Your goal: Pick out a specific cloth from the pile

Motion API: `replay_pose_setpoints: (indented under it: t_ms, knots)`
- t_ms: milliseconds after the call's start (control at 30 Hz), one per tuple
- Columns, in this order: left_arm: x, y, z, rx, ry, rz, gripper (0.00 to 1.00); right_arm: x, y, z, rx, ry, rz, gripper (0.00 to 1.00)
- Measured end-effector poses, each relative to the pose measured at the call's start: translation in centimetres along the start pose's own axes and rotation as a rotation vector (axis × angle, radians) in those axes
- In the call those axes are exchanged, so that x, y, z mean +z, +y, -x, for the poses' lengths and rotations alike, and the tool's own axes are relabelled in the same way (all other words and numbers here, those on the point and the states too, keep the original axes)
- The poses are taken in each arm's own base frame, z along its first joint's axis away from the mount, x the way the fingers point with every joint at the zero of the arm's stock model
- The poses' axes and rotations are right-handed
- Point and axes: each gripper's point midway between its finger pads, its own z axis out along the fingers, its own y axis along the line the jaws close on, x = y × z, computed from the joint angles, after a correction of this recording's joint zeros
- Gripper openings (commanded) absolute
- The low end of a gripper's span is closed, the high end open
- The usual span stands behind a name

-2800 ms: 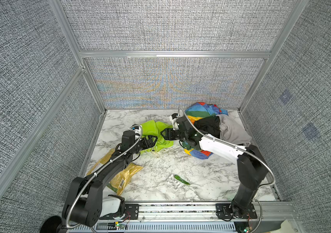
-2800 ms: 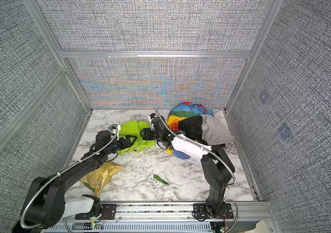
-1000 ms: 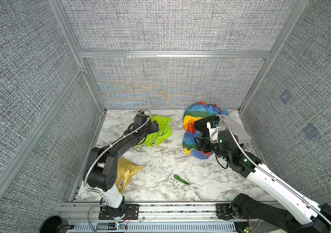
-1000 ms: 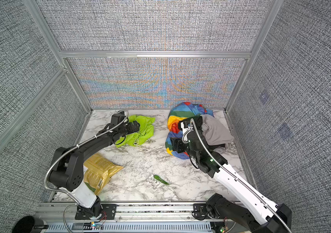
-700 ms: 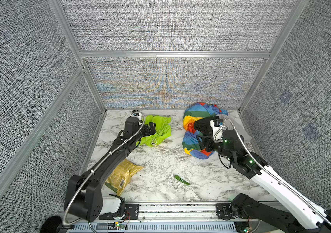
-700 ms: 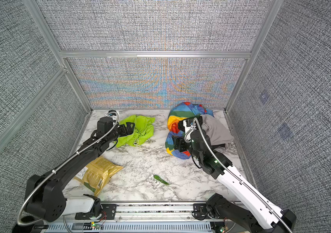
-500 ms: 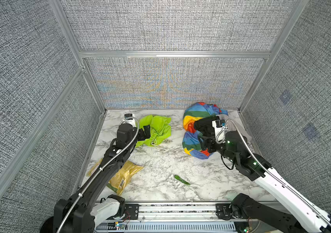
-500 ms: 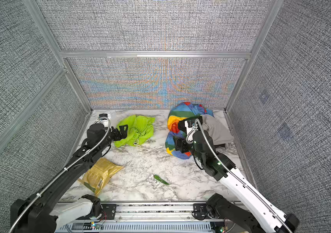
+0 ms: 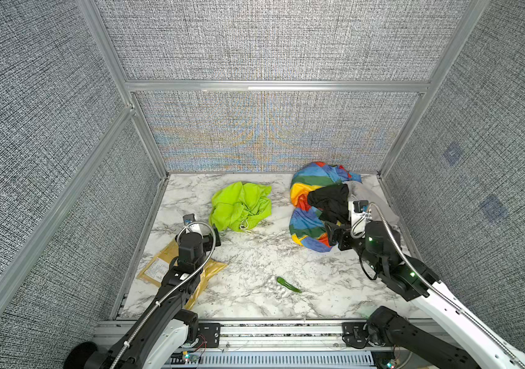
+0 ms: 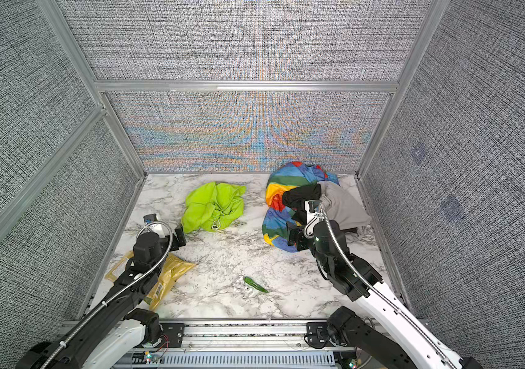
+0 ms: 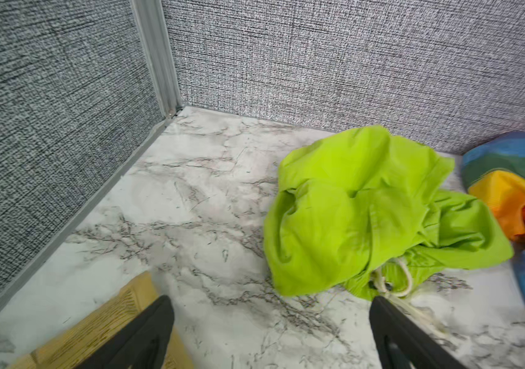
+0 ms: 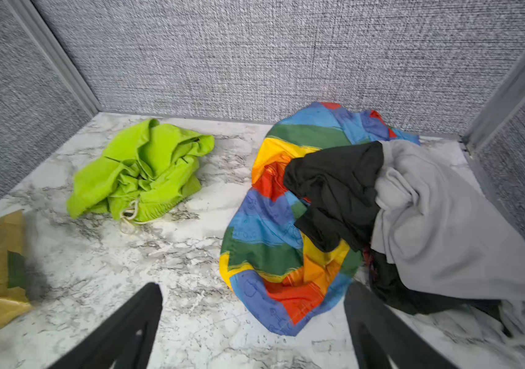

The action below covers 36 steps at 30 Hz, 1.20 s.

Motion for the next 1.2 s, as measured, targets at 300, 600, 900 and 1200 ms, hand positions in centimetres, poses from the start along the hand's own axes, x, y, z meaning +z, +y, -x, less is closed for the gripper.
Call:
replay_pose_setpoints:
  t_ms: [300,600,900,1200]
  knots:
    - [1.4,2.7,-1.4,0.064,-0.088,0.091,0.99,1.0,-2.9,-1.7,-0.006,0.01,-0.137,0.94]
    - [3.5,3.7,-2.4,0.125,-0.126,0.124,0.99,3.0,-5.7,-3.2,0.028,0.028,-0.219,0.94]
    - [5.4,3.7,-3.7,0.154,-0.148,0.093,0.99,7.1,-11.0,-7.1,0.013,0.062,-0.363,0.94]
    - [6.3,3.2,-2.8,0.138,-0.181,0.034,0.99,10.9,-15.4,-9.7,-0.014,0.049,-0.459,0.94]
